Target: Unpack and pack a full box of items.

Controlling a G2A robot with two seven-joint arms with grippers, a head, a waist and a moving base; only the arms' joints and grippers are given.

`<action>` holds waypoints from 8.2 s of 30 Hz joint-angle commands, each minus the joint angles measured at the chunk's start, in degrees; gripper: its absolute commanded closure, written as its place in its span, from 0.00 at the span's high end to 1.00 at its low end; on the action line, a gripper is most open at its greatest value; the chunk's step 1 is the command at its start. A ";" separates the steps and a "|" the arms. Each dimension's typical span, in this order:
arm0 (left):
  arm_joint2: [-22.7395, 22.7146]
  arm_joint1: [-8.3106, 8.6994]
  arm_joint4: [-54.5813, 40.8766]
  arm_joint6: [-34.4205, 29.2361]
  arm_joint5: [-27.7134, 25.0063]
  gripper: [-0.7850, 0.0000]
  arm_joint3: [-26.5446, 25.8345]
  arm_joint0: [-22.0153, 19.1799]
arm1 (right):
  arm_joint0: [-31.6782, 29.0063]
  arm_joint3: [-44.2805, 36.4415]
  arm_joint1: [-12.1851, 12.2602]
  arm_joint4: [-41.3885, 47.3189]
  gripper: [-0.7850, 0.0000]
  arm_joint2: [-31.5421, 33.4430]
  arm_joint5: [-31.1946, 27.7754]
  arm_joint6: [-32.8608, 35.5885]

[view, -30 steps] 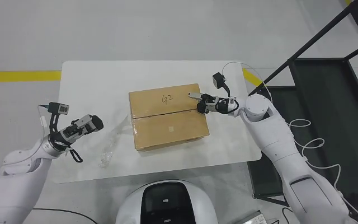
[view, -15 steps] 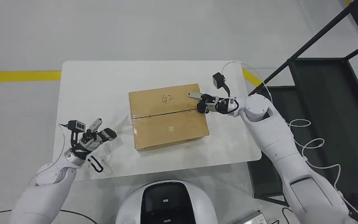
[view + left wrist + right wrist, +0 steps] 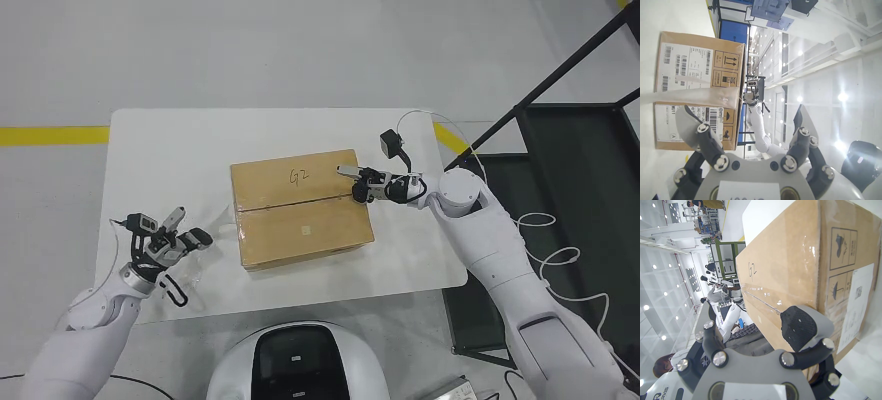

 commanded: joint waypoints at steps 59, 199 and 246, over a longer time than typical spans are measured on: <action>-4.94 -4.74 -6.13 9.51 17.49 0.00 -6.35 3.07 | 0.00 0.00 0.00 0.00 1.00 0.00 0.00 0.00; 1.77 -13.59 21.60 1.39 0.76 1.00 -12.38 -4.81 | -24.08 -25.20 4.76 -5.85 1.00 16.23 2.44 -10.41; 14.22 -19.06 28.06 7.83 -7.64 1.00 -5.31 -17.46 | -28.03 -30.18 5.20 -9.67 1.00 17.09 6.93 -13.42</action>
